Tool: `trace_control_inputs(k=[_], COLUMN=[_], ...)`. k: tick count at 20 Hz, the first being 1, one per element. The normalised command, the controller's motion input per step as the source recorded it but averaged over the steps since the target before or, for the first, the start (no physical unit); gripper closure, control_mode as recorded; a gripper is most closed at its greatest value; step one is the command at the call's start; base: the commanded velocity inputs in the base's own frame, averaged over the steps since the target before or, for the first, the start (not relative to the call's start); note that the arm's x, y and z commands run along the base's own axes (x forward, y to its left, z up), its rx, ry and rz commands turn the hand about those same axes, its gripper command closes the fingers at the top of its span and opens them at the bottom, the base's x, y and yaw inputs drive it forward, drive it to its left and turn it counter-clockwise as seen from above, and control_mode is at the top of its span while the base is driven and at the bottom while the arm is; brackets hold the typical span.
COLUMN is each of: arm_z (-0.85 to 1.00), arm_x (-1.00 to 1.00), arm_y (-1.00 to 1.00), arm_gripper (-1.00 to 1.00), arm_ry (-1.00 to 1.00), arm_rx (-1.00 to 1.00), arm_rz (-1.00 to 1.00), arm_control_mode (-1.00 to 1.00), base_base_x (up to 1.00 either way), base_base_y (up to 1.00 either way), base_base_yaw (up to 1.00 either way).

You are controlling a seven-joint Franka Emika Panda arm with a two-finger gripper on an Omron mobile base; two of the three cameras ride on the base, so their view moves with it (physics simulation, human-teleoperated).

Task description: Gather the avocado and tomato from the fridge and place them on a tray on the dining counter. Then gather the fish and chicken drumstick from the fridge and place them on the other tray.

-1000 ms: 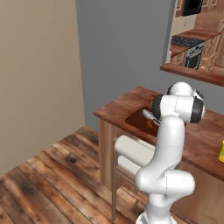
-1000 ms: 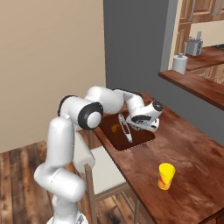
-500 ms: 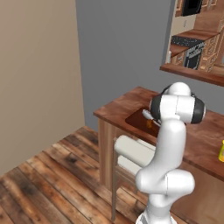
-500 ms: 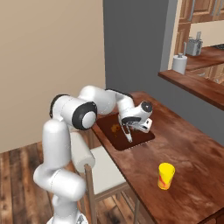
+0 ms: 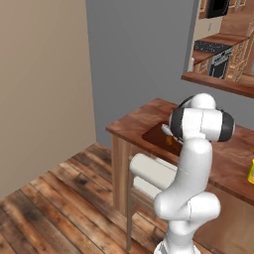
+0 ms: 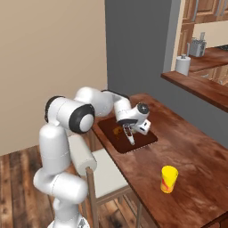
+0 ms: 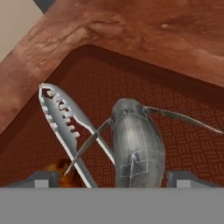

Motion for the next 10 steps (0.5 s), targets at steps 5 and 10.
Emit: trace_control_inputs(k=[5,10], arm_z=[0.64,0.81], arm_x=[-0.1,-0.48], arm_y=[-0.26,0.1], arm_gripper=[-1.0,-1.0], arm_ry=[0.06,0.09], arm_rx=[0.13,0.01], arm_rz=[-0.05,-0.04], arm_control_mode=[-1.0,-1.0], base_base_x=[0.0,0.0], base_base_y=[0.0,0.0], base_base_yaw=[0.0,0.0])
